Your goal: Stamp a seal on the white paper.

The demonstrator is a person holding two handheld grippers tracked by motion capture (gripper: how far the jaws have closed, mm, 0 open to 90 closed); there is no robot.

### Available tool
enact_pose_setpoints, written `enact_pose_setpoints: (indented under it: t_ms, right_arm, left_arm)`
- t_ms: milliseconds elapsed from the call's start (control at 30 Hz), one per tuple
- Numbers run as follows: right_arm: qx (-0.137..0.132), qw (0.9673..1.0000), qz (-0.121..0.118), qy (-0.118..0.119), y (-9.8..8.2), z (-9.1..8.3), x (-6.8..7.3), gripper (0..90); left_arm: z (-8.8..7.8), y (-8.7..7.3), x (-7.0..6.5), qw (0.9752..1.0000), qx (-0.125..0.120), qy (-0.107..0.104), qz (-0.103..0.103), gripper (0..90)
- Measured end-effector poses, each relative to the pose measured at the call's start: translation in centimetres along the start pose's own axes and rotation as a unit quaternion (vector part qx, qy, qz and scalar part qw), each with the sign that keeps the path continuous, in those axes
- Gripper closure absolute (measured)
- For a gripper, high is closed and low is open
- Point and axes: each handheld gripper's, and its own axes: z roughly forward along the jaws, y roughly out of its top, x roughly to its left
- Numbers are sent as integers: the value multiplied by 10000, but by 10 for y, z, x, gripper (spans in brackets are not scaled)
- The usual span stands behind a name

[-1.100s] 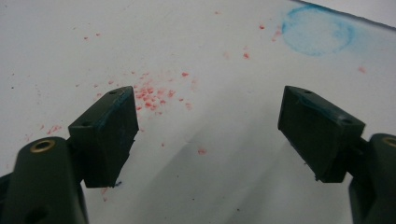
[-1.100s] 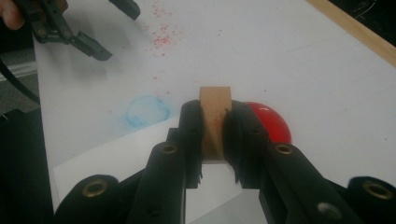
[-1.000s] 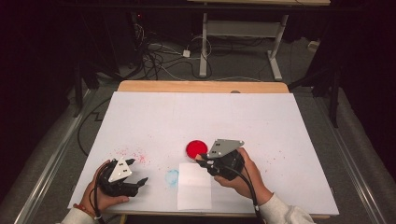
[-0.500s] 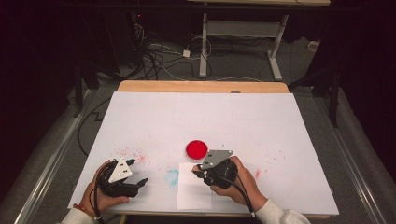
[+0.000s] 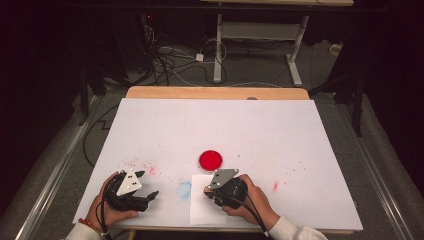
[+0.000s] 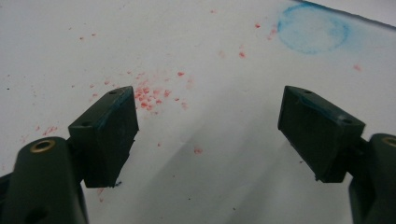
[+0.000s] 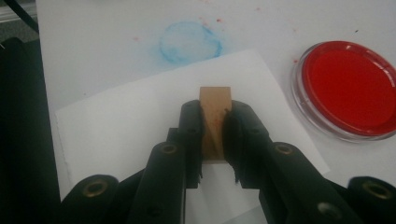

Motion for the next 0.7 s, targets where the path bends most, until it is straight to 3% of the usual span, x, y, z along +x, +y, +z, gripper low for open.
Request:
enact_pose_setpoints:
  t_ms: [233,700]
  right_arm:
    - [174,9998,-19,7,-6,10,0,759]
    - [146,9999,49,79,-8,13,-2,761]
  left_arm:
    - [0,0,0,10000,6,-1,3,194]
    - [1,1,-2,10000,32,-17,28,195]
